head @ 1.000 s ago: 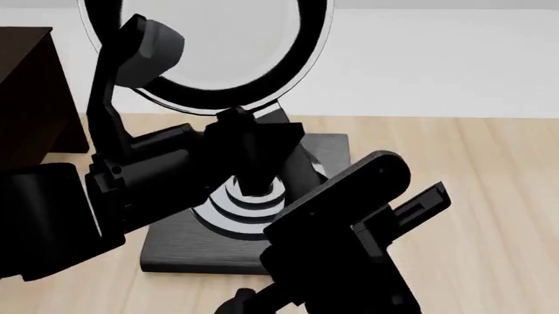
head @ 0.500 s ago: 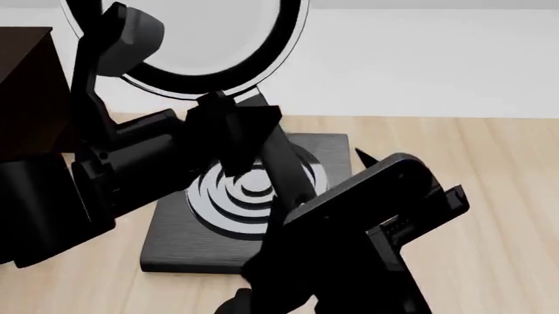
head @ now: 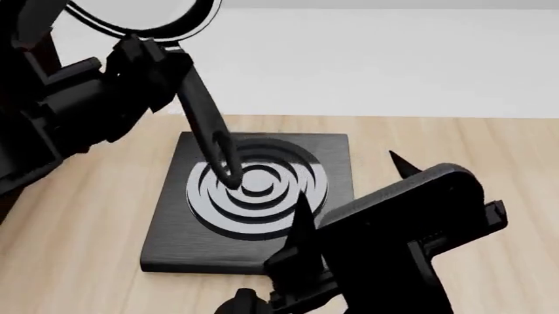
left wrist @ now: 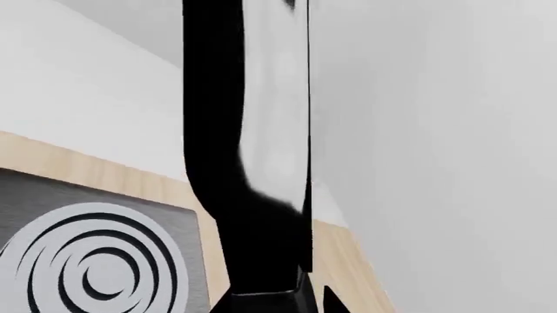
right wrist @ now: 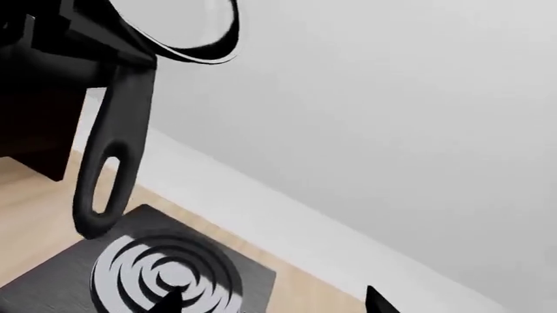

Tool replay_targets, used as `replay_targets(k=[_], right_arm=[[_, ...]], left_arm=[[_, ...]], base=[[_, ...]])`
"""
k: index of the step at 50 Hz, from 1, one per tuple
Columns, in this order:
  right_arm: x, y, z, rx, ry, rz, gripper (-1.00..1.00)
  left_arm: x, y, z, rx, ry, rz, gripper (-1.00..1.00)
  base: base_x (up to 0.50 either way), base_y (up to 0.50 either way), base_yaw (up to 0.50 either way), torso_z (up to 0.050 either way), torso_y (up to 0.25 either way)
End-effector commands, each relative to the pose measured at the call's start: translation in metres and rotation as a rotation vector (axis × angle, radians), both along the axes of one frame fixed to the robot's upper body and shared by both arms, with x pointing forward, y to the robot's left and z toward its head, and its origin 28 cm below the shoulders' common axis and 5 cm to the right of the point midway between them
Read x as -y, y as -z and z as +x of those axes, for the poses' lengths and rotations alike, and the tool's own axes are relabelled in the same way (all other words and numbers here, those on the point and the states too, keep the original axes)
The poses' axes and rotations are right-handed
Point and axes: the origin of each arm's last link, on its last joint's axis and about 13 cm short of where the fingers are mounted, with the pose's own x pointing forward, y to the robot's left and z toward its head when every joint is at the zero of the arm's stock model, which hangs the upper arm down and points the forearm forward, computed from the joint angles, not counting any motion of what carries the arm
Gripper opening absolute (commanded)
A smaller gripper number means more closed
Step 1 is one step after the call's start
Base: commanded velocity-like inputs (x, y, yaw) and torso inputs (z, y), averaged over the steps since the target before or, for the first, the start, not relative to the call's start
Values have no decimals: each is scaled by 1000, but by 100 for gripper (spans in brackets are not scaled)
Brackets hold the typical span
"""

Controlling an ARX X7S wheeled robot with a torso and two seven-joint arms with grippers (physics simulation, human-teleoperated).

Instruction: Put the frying pan on the cabinet shelf.

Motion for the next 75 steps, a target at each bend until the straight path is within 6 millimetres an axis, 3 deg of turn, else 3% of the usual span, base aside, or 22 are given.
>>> replay_targets(k=[1, 29, 50, 75], right_arm=[[6, -1, -2, 40, 52, 17, 100], [5, 4, -4, 28, 54, 18, 100], [6, 11, -4, 7, 64, 25, 100], [3, 19, -2, -14, 56, 8, 100]], left_arm=[[-24, -18, 6, 27, -95, -108, -100], [-67, -17, 20, -60, -235, -369, -100], [-97, -29, 10, -36, -275, -611, -100], [-127, -8, 8, -117, -396, -735, -100]], base=[[0, 0, 0, 0, 0], [0, 0, 0, 0, 2], [0, 0, 0, 0, 2], [0, 0, 0, 1, 2]])
